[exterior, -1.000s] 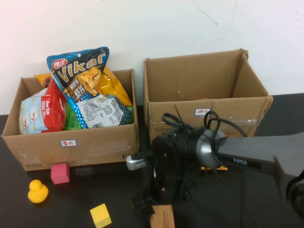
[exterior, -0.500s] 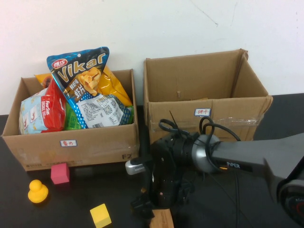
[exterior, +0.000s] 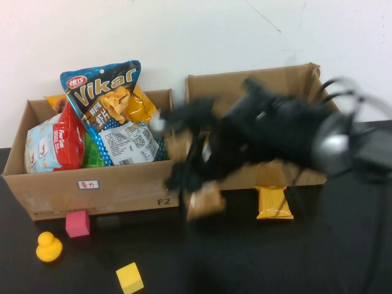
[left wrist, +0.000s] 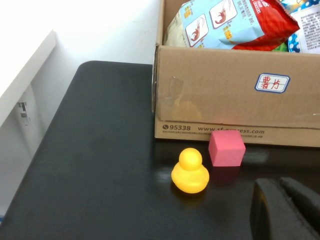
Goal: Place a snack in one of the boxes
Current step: Place the biscuit in the biscuit box
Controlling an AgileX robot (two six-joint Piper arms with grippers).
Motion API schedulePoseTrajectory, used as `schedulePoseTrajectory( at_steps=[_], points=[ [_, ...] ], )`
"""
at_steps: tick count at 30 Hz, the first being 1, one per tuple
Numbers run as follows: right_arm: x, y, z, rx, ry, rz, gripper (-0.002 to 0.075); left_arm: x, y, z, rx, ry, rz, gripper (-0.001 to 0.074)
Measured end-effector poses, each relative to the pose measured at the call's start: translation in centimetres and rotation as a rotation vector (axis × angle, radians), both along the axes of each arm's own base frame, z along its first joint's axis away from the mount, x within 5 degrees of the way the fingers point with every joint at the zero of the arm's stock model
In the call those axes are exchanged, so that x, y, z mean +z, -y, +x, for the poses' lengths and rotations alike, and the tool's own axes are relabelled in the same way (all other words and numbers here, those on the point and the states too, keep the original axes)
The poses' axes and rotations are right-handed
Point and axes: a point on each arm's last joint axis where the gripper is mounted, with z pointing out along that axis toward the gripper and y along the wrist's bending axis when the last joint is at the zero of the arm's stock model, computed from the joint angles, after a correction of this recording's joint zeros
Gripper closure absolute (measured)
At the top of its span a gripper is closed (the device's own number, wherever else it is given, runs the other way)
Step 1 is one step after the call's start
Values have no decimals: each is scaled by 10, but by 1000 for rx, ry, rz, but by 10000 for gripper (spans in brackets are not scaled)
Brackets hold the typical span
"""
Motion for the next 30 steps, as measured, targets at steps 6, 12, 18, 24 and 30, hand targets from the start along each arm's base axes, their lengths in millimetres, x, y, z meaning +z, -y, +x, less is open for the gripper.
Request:
schedulePoseTrajectory(
  at_steps=[6,12,18,24,30],
  points=[
    [61,46,42,-54,387,60,274,0,0,0,0,0,0,736],
    [69,96,98,-176,555,168,274,0,0,0,0,0,0,736],
    [24,125,140,-231,557,225,214,0,0,0,0,0,0,736],
    [8,138,148,-275,520,197,179,0,0,0,0,0,0,736],
    [70,159,122,-377,528,140,569,0,0,0,0,0,0,736]
  ],
)
